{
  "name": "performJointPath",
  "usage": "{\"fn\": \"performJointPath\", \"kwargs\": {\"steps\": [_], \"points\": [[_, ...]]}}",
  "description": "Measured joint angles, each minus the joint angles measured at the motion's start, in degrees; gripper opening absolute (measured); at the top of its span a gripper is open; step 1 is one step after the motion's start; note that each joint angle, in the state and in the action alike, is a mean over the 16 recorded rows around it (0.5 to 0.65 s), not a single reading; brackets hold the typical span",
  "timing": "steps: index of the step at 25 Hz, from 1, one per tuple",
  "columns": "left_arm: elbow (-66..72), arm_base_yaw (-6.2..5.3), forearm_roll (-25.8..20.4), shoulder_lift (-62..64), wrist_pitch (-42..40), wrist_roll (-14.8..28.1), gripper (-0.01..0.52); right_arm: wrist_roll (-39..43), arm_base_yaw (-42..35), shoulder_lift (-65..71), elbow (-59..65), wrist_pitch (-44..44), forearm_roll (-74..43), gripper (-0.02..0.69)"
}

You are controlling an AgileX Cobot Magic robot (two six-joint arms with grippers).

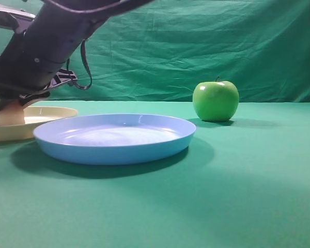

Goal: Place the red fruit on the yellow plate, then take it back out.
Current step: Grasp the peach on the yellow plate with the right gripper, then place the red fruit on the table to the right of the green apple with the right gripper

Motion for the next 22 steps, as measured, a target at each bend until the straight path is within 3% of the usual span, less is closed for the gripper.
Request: {"fn": "performJointPath", "kwargs": {"steps": [13, 22], "points": [[0.0, 0.00, 0.0, 0.0, 0.0, 0.0, 0.000, 17.3, -4.9, -19.5, 5.6, 17.3, -17.6, 0.174], [0.0, 0.00, 0.0, 0.0, 0.0, 0.0, 0.000, 23.0, -12.1, -38.6, 28.8, 14.1, -19.0, 0.172]]}}
